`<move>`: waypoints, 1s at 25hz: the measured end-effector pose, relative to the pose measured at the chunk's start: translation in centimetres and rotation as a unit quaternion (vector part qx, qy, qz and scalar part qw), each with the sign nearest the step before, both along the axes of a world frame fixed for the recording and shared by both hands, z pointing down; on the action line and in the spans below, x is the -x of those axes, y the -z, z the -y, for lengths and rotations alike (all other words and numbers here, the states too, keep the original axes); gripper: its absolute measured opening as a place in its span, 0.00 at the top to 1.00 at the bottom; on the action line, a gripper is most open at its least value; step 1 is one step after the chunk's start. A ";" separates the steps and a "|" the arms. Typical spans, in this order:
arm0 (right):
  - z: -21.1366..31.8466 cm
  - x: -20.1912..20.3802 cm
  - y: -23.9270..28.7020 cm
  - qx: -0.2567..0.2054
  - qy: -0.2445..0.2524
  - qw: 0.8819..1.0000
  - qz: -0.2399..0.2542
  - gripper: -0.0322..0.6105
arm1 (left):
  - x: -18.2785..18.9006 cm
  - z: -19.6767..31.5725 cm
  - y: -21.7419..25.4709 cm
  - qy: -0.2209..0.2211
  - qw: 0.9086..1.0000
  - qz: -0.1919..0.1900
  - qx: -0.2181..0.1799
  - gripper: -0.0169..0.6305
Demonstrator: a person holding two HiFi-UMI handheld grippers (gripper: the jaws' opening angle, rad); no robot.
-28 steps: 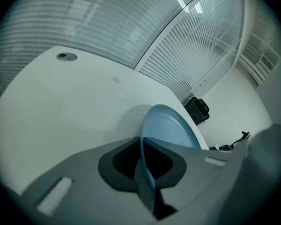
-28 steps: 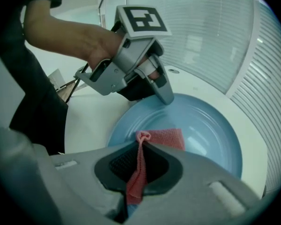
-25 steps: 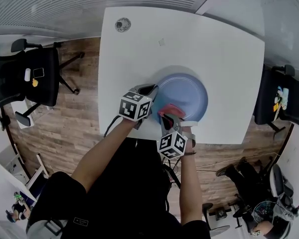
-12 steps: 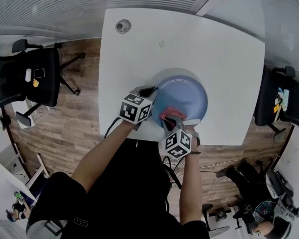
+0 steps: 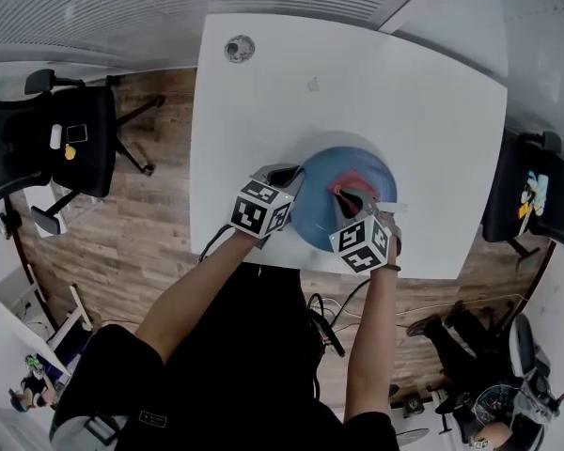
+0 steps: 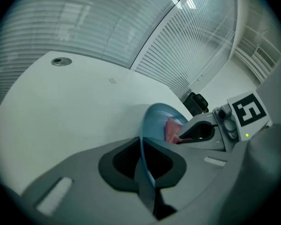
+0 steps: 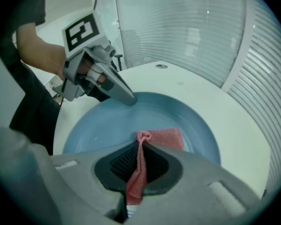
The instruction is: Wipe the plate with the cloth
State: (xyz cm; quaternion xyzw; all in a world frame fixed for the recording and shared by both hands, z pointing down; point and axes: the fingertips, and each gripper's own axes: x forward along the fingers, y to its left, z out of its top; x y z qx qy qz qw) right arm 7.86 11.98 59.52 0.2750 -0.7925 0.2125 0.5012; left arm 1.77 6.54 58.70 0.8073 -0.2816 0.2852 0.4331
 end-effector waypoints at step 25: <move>1.1 -4.2 0.0 -0.067 -0.058 0.992 -0.087 0.93 | 0.0 0.1 0.0 0.013 1.000 -0.004 0.004 0.95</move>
